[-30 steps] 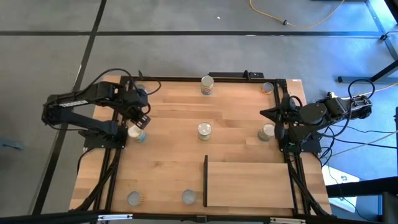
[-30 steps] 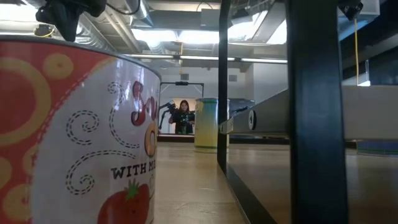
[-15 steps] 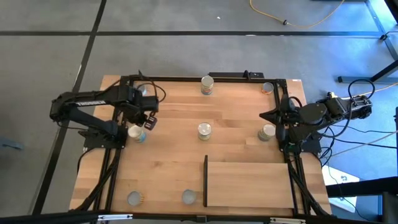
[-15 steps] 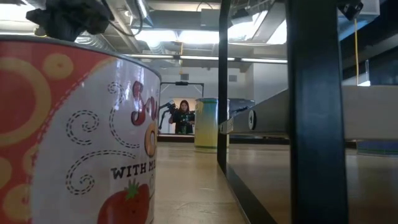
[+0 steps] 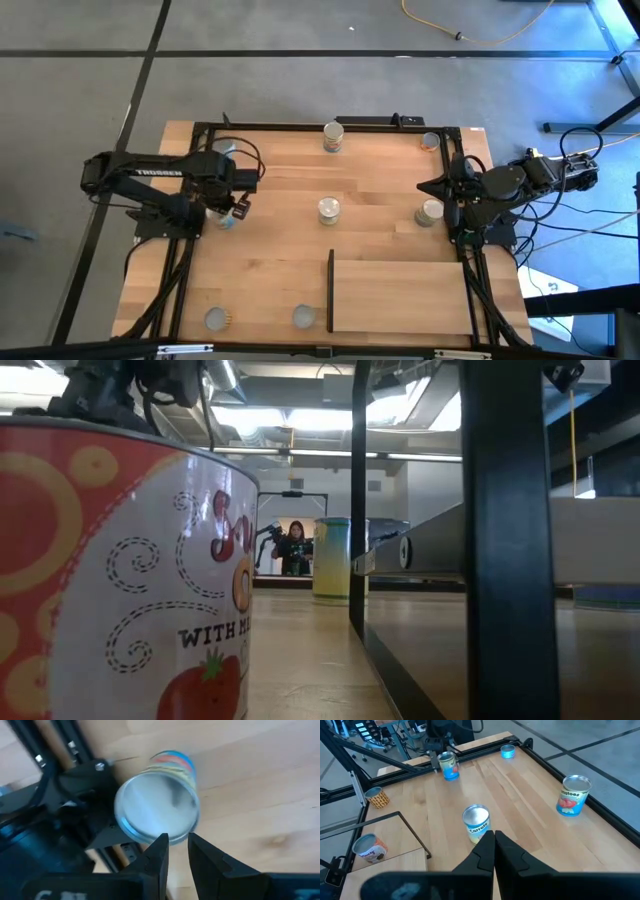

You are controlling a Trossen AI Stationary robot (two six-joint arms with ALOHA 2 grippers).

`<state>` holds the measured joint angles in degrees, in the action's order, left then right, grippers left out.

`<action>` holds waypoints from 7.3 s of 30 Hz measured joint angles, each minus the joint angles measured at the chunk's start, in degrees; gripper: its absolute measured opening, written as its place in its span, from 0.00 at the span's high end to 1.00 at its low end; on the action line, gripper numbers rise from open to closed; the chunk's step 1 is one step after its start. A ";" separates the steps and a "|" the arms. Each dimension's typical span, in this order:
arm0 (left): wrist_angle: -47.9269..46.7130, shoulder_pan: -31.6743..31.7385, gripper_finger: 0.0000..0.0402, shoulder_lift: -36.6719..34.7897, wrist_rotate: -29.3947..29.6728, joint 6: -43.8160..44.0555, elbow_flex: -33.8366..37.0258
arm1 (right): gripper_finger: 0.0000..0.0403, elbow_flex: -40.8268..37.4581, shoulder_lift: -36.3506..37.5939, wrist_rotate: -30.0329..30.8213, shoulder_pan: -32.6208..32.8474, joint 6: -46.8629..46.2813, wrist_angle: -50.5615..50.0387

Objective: Pick and place cans onto a shelf
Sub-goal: Move the bottom canned tomatoes to the center of the table, then put the canned carrots on the shelf

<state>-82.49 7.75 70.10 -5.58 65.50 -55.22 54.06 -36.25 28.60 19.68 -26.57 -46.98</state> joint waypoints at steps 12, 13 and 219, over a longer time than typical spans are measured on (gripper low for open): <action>5.35 -4.93 0.83 0.52 1.78 -0.03 0.43 | 0.99 0.00 0.00 0.11 0.00 0.02 -0.02; 5.36 -5.29 0.83 0.80 2.06 -0.01 0.43 | 0.99 0.00 -0.02 0.11 0.00 0.02 -0.02; 1.26 1.20 0.89 32.39 13.94 -58.74 -76.85 | 0.99 29.61 -30.70 -10.30 -15.05 16.48 -14.10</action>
<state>-81.23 8.95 102.49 8.35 6.76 -132.07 83.67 -66.95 18.31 4.63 -10.09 -61.08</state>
